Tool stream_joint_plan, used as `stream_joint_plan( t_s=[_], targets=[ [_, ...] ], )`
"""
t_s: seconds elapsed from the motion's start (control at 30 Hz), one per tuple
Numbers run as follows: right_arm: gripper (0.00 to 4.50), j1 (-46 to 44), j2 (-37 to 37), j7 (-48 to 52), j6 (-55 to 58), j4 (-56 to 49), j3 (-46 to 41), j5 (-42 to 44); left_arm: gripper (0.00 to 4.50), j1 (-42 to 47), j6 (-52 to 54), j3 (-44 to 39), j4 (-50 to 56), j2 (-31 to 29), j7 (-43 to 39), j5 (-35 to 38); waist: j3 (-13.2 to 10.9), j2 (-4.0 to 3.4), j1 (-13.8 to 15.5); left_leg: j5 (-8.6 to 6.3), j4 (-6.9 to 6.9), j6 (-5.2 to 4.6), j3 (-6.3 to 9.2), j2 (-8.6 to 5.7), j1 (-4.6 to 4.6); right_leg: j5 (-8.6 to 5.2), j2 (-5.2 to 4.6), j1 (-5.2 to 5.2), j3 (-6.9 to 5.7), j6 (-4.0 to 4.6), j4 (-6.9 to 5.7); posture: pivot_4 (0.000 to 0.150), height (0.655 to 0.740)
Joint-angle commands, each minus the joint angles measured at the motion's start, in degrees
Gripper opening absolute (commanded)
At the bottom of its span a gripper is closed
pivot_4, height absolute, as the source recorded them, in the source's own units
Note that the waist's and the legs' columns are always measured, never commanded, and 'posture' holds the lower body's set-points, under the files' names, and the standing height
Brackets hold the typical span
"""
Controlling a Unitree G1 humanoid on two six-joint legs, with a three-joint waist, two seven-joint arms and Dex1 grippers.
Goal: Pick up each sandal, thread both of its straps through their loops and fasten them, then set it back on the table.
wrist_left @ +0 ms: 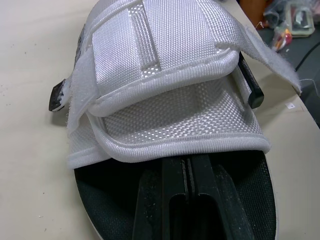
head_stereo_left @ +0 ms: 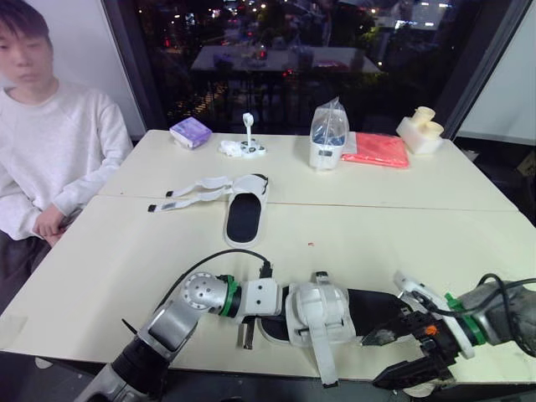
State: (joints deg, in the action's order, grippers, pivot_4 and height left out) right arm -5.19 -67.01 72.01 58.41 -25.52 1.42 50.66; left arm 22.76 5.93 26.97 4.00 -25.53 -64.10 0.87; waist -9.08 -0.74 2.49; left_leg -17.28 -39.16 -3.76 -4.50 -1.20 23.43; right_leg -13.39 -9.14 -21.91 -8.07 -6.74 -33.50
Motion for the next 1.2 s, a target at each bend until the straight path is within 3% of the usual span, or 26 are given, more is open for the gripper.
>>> stream_joint_plan(
  t_s=[0.03,0.3,1.0,1.1,1.2],
  targets=[
    [4.43,-1.0,3.7,-4.9,6.8,-2.6,-0.6,6.5,0.0,-2.4,2.4,4.3,-1.5,-0.4,-1.1,-2.0,0.0,0.0,0.0,-0.01,0.0,-0.02,0.0,0.0,0.0,0.01,0.0,0.03,-0.01,-0.02,0.04,0.15,0.74],
    [4.43,-0.7,11.7,-14.8,11.8,-2.9,-1.0,9.0,0.0,-3.2,2.3,4.6,-1.4,-0.6,-0.7,-2.4,0.0,-0.02,0.0,-0.06,0.0,-0.01,-0.01,-0.03,0.0,0.08,0.0,0.08,-0.04,-0.15,0.14,0.15,0.74],
    [4.43,0.4,21.6,-28.6,17.2,-1.5,-4.0,14.6,0.0,-4.6,-3.0,5.8,-5.0,-0.3,0.2,-4.1,0.0,-0.06,0.0,-0.06,0.0,-0.02,-0.02,-0.05,-0.01,0.1,0.01,0.11,-0.06,-0.17,0.13,0.15,0.74],
    [3.6,0.3,22.5,-30.0,17.4,-0.9,-4.3,15.3,0.0,-4.8,-4.2,5.9,-6.2,-0.2,0.4,-4.3,0.1,-0.06,0.0,-0.07,0.0,-0.04,-0.01,-0.06,-0.01,0.1,0.01,0.11,-0.06,-0.17,0.13,0.15,0.74],
    [2.09,-0.5,23.1,-30.8,17.4,0.0,-4.8,15.7,0.0,-4.7,-5.3,6.1,-7.5,0.1,0.5,-4.5,0.1,-0.1,0.0,-0.08,0.0,-0.06,-0.01,-0.08,-0.02,0.1,0.01,0.12,-0.06,-0.17,0.13,0.15,0.74]
  ],
)
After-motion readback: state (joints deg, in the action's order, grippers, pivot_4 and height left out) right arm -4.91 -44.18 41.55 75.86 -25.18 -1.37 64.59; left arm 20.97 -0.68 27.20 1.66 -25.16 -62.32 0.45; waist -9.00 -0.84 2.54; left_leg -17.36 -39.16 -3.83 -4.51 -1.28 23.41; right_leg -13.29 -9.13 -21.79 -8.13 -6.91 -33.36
